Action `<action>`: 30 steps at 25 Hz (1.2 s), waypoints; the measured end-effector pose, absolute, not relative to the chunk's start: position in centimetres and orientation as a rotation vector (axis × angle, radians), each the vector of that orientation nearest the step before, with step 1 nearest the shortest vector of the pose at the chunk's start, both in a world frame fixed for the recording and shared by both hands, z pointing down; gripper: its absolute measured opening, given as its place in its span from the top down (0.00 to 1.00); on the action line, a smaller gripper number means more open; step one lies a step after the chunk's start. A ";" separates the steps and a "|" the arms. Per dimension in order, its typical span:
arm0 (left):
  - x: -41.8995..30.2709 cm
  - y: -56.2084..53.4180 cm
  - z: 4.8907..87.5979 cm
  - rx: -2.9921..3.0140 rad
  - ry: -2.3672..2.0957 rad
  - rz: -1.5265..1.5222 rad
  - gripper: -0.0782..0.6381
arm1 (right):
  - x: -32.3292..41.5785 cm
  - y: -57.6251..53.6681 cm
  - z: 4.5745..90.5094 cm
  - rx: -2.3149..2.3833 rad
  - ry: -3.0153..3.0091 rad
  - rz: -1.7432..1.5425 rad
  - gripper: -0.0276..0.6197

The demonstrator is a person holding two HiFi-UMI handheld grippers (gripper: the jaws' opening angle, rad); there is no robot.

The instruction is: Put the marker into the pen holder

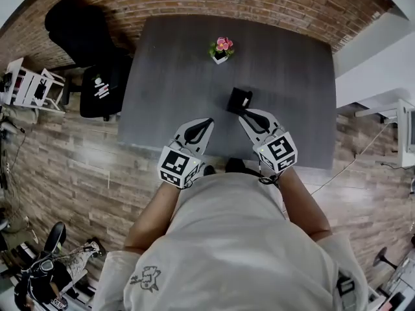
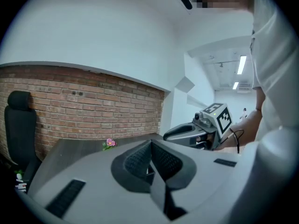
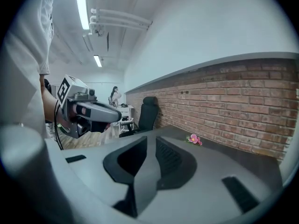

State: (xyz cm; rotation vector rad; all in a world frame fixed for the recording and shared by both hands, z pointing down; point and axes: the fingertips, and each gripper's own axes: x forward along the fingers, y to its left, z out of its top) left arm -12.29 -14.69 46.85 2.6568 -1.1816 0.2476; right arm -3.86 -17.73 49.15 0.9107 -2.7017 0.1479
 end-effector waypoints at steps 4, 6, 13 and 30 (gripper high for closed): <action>-13.0 -13.5 45.7 2.697 -1.168 0.230 0.88 | -4.5 -16.3 48.0 0.941 -2.710 0.124 0.88; -13.4 -12.6 45.2 2.709 -1.159 0.224 0.88 | -5.0 -15.3 47.6 0.945 -2.714 0.107 0.89; -14.7 -10.2 42.7 2.764 -1.131 0.192 0.88 | -6.0 -13.1 45.4 1.008 -2.729 0.064 0.93; -13.7 -7.0 41.1 2.757 -1.175 0.163 0.88 | -5.5 -9.1 40.3 0.875 -2.842 -0.001 0.95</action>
